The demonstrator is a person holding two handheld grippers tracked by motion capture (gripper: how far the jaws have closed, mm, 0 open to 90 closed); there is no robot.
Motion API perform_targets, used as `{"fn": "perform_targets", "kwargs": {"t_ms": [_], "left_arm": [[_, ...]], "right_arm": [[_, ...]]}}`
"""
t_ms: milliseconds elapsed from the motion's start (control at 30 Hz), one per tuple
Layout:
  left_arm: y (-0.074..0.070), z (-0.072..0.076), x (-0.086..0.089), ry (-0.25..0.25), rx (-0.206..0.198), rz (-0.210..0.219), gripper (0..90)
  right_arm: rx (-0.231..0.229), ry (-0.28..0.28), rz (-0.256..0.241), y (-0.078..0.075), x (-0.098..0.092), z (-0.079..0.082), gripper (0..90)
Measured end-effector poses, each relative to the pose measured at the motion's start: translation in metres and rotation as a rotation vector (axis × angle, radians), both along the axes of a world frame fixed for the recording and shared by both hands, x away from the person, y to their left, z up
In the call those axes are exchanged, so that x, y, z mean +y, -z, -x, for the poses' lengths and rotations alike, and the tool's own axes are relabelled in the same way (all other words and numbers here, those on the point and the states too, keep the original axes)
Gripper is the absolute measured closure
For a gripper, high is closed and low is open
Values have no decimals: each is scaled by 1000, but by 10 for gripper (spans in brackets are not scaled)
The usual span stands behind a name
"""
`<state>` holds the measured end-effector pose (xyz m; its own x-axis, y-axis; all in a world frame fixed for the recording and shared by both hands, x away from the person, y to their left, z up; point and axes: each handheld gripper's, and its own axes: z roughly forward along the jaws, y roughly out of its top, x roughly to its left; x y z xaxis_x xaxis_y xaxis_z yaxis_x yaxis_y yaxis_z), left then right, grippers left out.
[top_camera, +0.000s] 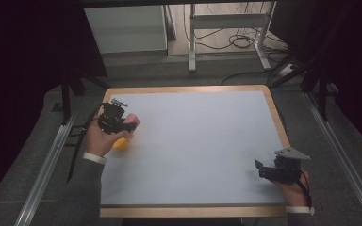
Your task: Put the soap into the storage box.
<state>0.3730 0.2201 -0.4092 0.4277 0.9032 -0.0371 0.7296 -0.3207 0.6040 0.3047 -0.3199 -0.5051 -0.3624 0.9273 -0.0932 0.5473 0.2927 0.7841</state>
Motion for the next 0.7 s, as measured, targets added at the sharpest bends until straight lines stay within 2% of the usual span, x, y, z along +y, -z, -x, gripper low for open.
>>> {"fn": "perform_targets", "kwargs": {"t_ms": [233, 467, 700], "left_arm": [[5, -5, 11, -29, 10, -5, 603], [11, -11, 18, -48, 36, -14, 602], [22, -17, 27, -76, 60, -19, 602]], "right_arm": [[-2, 1, 3, 0, 0, 0, 58], [0, 1, 4, 1, 0, 0, 59], [2, -1, 7, 1, 0, 0, 58]]}}
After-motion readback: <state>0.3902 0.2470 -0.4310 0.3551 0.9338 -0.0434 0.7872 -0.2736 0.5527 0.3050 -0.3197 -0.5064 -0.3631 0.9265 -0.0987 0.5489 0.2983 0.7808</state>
